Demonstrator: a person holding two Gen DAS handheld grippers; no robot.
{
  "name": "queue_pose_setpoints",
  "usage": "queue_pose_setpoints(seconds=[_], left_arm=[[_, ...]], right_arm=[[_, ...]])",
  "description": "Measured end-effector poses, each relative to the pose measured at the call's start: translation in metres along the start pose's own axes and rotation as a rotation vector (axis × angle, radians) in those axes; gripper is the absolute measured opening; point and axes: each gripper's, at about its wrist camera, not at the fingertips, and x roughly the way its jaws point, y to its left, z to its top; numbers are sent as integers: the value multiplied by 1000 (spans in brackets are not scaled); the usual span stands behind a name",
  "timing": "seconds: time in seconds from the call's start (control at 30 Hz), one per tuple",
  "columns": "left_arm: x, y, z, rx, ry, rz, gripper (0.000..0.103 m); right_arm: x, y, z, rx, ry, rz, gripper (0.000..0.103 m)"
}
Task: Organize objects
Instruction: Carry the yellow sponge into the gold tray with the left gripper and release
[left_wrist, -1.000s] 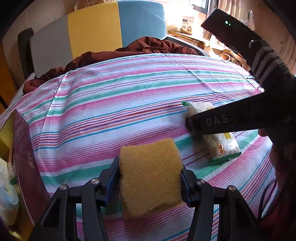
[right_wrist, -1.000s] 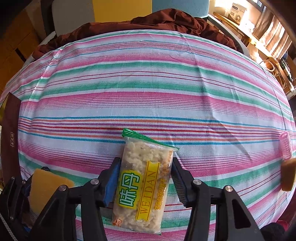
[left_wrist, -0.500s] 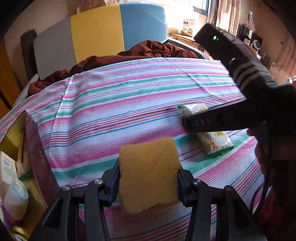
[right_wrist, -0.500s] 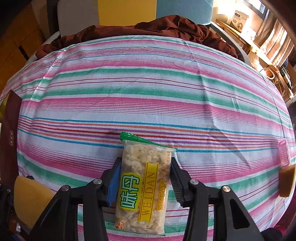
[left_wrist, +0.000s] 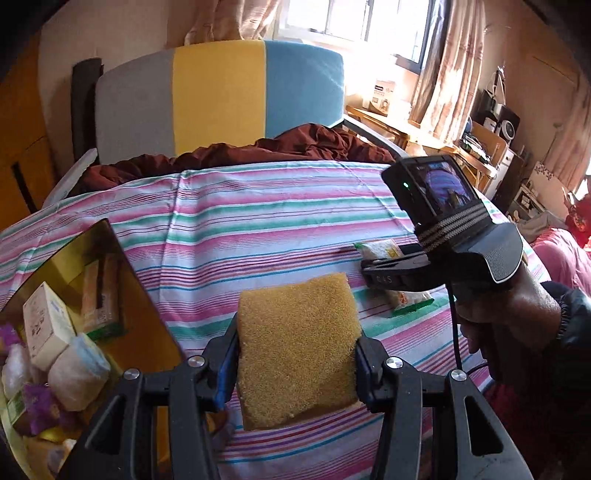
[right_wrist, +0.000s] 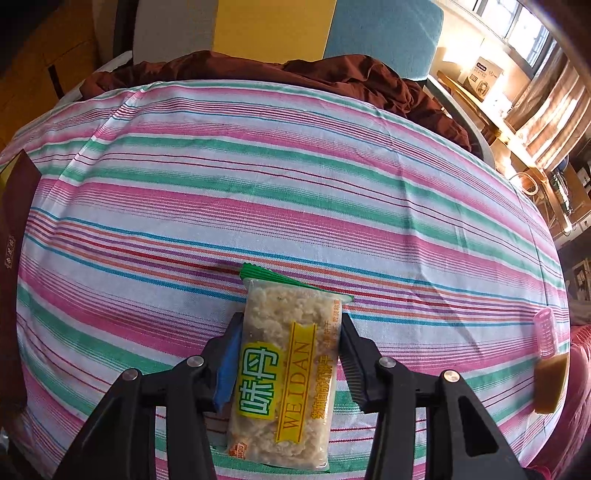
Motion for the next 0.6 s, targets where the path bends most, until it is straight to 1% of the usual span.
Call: queue_pose_setpoints(seconds=[0.1,0.23,0.33,0.43,0.53,0.6], left_arm=[[-17,38,0,-94,-22,36,52],[-39,106,-6,-271,-40,116,52],[-51,159,-19,-404,-33,191,52],[-57,202,-38,-524,-13,271,52],[-58,236,-57,-635,16,316,52],[-57,246,-63,-667,24,329,52]], right_arm=[[-3,1,-1,-8,-4,-9,48],[-4,4,-1,-27,-8,-27,48],[-5,5,-1,-33,-9,-32,48],[-6,5,-1,-34,-9,-34,48],[-6,5,-2,-35,-10,-37,48],[-7,5,-2,-37,-10,-40,48]])
